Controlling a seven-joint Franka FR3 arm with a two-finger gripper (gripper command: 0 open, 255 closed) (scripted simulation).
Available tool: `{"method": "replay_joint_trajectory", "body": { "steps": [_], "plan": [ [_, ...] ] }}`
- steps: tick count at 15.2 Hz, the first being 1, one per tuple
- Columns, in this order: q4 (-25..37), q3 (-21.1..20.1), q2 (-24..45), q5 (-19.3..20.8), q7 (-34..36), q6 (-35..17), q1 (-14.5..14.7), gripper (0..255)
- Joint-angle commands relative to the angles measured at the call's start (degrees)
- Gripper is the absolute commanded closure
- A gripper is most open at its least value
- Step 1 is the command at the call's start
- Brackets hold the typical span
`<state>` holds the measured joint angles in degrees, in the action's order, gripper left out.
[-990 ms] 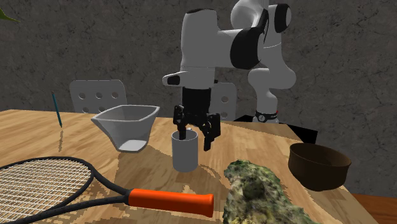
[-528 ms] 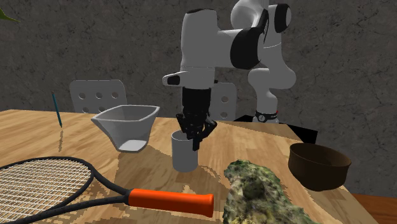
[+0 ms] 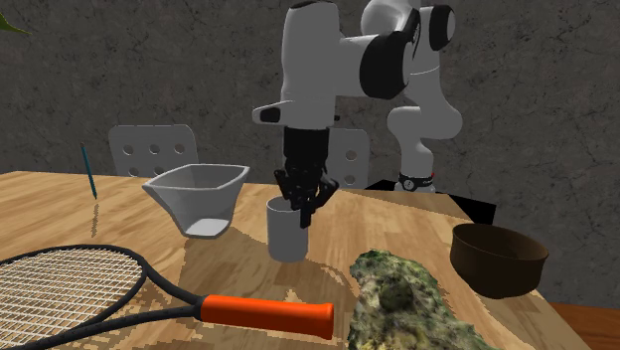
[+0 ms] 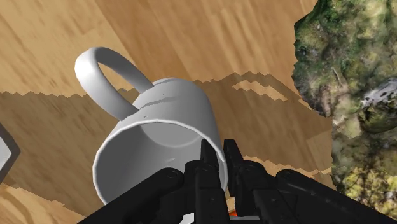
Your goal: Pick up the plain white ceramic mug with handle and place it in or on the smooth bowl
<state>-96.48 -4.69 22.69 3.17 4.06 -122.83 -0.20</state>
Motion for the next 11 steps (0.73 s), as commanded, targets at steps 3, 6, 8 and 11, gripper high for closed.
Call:
{"method": "replay_joint_trajectory", "body": {
  "steps": [3, 6, 8, 11],
  "plan": [
    [1.3, -0.1, -1.3, -0.2, -0.1, 2.6, 0.0, 255],
    [2.6, -0.1, -2.0, -0.3, -0.2, 4.6, 0.0, 255],
    [3.6, -0.1, -2.4, -0.3, -0.2, 6.0, 0.0, 255],
    [5.2, -0.2, -2.9, -0.4, -0.3, 8.1, 0.0, 255]
  ]
}}
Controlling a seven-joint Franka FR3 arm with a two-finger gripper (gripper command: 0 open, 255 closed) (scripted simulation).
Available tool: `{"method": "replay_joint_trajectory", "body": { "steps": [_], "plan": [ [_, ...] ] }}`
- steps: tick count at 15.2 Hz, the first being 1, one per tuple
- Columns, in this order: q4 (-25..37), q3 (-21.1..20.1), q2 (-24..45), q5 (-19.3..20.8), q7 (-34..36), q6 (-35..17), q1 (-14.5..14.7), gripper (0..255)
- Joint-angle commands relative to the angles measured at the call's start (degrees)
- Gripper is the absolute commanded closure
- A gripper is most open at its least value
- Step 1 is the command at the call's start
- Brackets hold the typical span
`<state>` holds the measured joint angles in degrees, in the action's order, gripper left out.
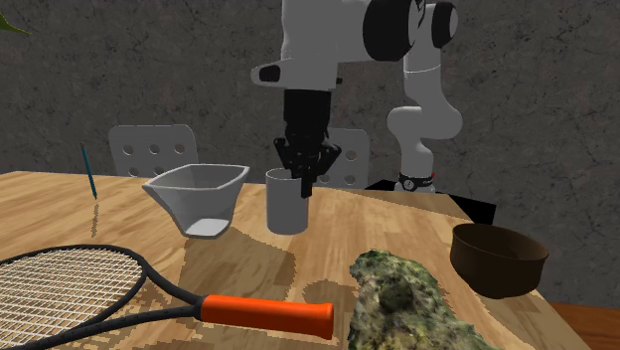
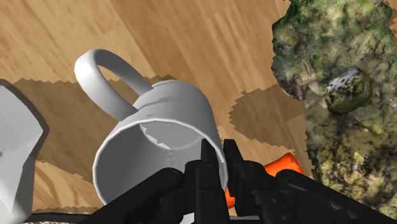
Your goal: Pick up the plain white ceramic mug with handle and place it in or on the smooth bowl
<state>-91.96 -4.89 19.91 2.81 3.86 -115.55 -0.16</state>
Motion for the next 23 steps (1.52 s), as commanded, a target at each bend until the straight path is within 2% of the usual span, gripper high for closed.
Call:
{"method": "replay_joint_trajectory", "body": {
  "steps": [1, 18, 23],
  "plan": [
    [1.2, 0.0, -0.3, -0.1, -0.1, 1.5, -0.1, 255],
    [13.0, -0.1, -0.9, -0.2, -0.5, 13.9, 0.1, 255],
    [5.9, -2.0, -6.6, 0.1, 5.0, 12.6, 3.4, 255]
  ]
}}
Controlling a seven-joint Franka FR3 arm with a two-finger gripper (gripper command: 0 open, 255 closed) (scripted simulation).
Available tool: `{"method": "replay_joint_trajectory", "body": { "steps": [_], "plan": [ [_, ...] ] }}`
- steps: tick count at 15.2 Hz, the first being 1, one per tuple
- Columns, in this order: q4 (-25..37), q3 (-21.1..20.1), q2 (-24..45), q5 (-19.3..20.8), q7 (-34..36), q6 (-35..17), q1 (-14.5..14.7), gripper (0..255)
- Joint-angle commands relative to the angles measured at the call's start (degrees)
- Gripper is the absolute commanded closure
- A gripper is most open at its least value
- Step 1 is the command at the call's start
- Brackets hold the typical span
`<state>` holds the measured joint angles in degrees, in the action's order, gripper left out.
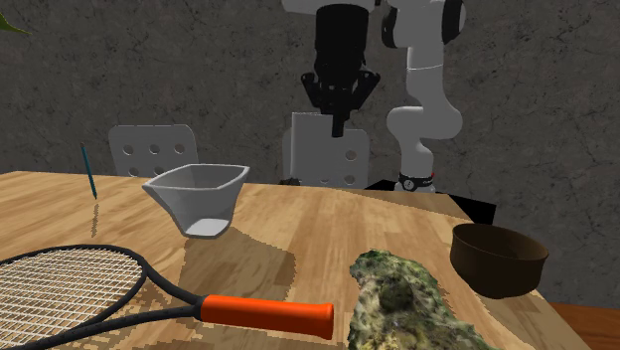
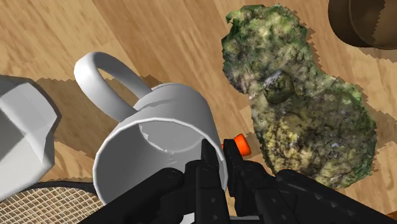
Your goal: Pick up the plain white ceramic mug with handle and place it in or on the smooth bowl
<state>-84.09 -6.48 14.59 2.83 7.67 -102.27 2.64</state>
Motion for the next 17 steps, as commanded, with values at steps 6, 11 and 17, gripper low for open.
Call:
{"method": "replay_joint_trajectory", "body": {
  "steps": [6, 11, 17],
  "plan": [
    [-7.3, -3.1, -6.1, 0.3, 8.1, -1.0, 4.7, 255],
    [-9.6, -5.8, -8.6, 0.5, 14.2, -0.5, 8.1, 255],
    [-9.9, -9.2, -9.8, 1.0, 21.9, 0.7, 12.3, 255]
  ]
}}
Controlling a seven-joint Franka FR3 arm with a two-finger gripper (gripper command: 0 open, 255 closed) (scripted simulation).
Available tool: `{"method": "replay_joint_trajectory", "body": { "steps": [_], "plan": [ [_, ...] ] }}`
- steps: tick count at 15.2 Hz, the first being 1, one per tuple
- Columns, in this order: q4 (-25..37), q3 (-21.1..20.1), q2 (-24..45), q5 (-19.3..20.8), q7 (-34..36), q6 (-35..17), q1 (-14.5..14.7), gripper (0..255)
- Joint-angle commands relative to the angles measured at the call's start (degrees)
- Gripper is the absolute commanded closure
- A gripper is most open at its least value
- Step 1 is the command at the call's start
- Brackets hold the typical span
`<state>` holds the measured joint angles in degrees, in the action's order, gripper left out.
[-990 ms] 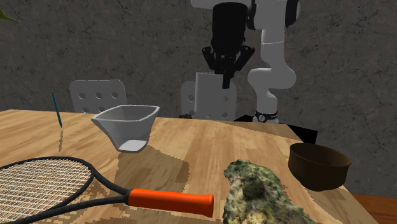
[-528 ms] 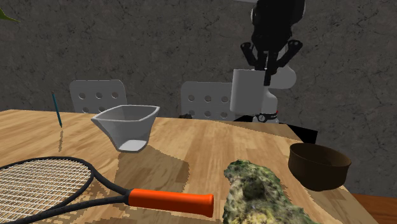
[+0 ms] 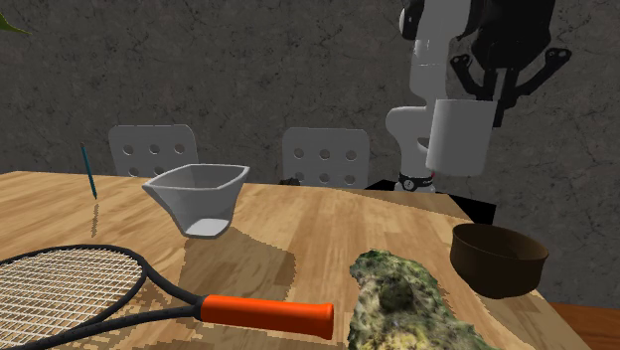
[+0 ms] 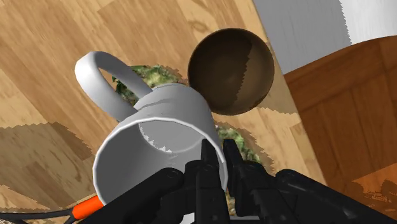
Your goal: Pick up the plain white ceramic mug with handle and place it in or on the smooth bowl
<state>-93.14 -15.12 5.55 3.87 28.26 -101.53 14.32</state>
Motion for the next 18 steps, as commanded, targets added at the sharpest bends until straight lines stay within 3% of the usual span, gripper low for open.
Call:
{"method": "replay_joint_trajectory", "body": {
  "steps": [1, 5, 18],
  "plan": [
    [-0.7, -1.1, -0.8, 0.0, 2.6, 0.2, 1.4, 255],
    [0.7, -3.2, -0.3, 0.6, 7.4, 1.4, 4.0, 255],
    [-9.2, -3.1, -0.2, 0.8, 7.9, -8.6, 3.8, 255]
  ]
}}
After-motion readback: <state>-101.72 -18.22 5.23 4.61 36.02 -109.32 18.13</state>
